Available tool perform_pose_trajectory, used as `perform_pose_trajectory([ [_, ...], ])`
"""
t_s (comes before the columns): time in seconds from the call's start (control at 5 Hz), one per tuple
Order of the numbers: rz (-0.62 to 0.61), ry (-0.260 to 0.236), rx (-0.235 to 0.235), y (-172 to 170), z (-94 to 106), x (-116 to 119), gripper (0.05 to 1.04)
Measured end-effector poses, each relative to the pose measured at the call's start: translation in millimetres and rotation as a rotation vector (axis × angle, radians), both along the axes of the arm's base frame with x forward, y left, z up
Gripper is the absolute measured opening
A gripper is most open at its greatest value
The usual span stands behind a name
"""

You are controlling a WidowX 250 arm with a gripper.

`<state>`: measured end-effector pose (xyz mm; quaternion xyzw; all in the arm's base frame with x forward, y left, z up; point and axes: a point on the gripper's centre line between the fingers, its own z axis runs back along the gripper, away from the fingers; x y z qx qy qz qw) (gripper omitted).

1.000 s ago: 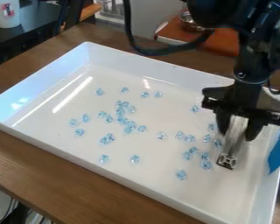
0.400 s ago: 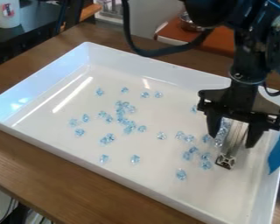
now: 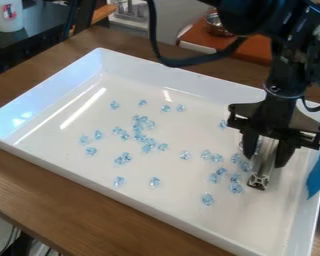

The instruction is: Sweep into pile

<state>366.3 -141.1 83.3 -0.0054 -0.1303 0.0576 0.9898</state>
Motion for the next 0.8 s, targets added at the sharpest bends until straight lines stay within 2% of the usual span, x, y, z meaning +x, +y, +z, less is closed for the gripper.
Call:
perform_pose_trajectory([
  [0.2, -0.009, -0.003, -0.019, 4.6, 1.0, -1.3, 0.498],
  [0.4, -0.007, 0.028, -0.025, 29.1, 1.0, -9.2, 0.498],
  [0.8, 0.026, 0.094, -0.075, 96.6, 0.7, -19.9, 0.497],
])
